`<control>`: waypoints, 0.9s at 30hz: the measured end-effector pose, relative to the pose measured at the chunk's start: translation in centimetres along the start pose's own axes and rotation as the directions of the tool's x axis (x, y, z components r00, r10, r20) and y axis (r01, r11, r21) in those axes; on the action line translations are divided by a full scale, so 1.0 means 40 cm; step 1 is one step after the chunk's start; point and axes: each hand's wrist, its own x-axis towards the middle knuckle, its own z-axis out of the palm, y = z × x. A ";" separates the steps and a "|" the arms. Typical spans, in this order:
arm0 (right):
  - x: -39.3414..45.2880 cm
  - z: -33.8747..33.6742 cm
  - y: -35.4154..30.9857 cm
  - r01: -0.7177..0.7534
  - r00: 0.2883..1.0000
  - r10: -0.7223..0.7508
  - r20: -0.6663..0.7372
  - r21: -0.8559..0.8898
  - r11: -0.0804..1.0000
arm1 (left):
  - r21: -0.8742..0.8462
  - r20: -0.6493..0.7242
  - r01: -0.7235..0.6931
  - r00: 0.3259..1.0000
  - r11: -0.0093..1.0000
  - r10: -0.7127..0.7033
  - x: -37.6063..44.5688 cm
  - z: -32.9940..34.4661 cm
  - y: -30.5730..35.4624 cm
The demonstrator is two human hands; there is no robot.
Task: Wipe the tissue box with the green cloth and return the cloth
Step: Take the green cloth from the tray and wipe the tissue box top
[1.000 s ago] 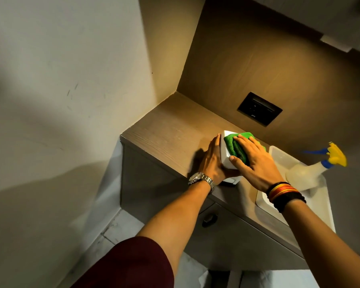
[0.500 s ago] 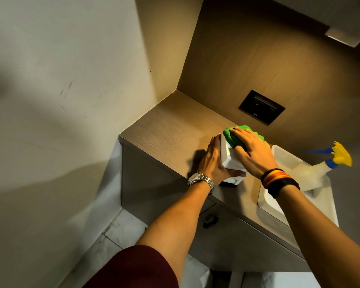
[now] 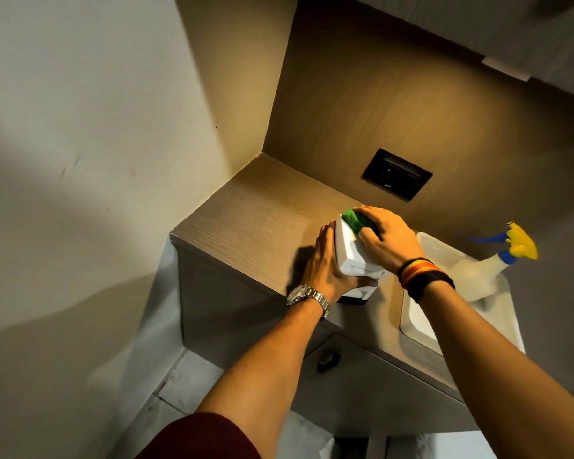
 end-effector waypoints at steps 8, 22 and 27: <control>-0.134 0.011 0.027 0.203 0.979 -0.201 0.035 -0.098 0.974 | -0.027 0.034 -0.010 0.999 1.000 0.011 -0.008 0.000 -0.016; -0.008 0.015 -0.007 0.065 0.997 -0.067 -0.027 -0.078 0.995 | -0.016 0.017 -0.022 1.000 1.000 0.022 -0.007 -0.010 -0.007; -0.107 0.003 0.029 0.181 0.983 -0.177 0.058 -0.096 0.979 | -0.004 0.046 0.003 0.999 1.000 -0.002 -0.010 -0.005 -0.014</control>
